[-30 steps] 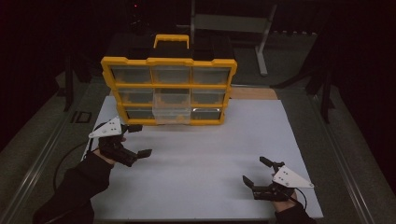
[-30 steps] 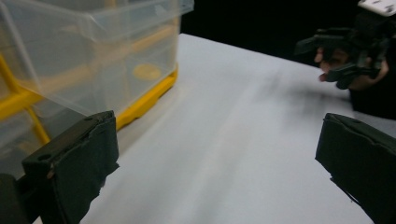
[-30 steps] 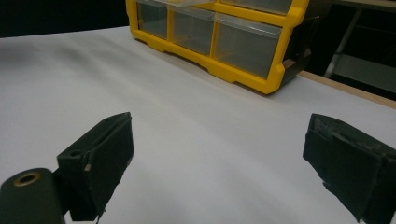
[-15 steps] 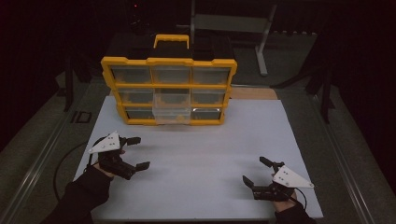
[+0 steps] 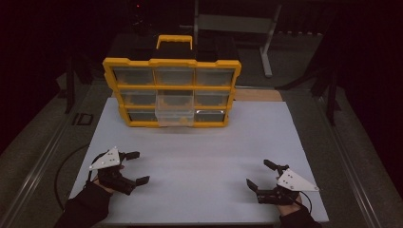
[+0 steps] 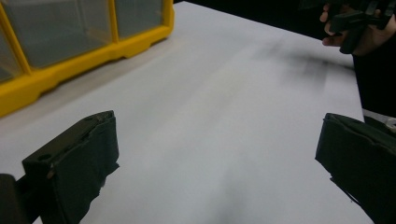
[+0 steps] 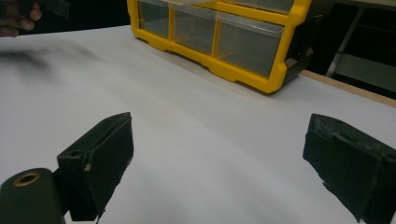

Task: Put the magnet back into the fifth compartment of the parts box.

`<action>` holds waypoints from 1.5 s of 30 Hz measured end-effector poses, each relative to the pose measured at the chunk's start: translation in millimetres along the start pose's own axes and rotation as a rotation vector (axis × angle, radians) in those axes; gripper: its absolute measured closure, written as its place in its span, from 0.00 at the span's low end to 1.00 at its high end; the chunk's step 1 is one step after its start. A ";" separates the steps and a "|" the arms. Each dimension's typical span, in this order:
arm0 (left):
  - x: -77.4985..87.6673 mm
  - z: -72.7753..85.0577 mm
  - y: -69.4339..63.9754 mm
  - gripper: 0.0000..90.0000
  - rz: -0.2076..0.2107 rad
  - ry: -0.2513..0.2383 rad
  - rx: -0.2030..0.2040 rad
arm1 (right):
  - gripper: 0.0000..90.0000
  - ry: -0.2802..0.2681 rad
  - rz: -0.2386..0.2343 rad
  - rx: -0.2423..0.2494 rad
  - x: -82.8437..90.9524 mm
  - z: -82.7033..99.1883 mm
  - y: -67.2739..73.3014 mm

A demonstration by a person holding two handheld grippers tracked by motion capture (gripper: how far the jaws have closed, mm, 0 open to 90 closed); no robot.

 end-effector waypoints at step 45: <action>-0.4 33.0 -13.6 0.00 -0.241 0.051 0.052 | 0.10 0.020 0.008 0.007 -2.5 2.2 1.3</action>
Point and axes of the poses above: each handheld gripper's, and its own axes: x roughly backward along the jaws, z roughly out of its underside, y roughly to its left, the point moved 3 cm from there along -x, roughly forward along the jaws, and after that the axes turned 9 degrees about -z, right-handed, at the moved point
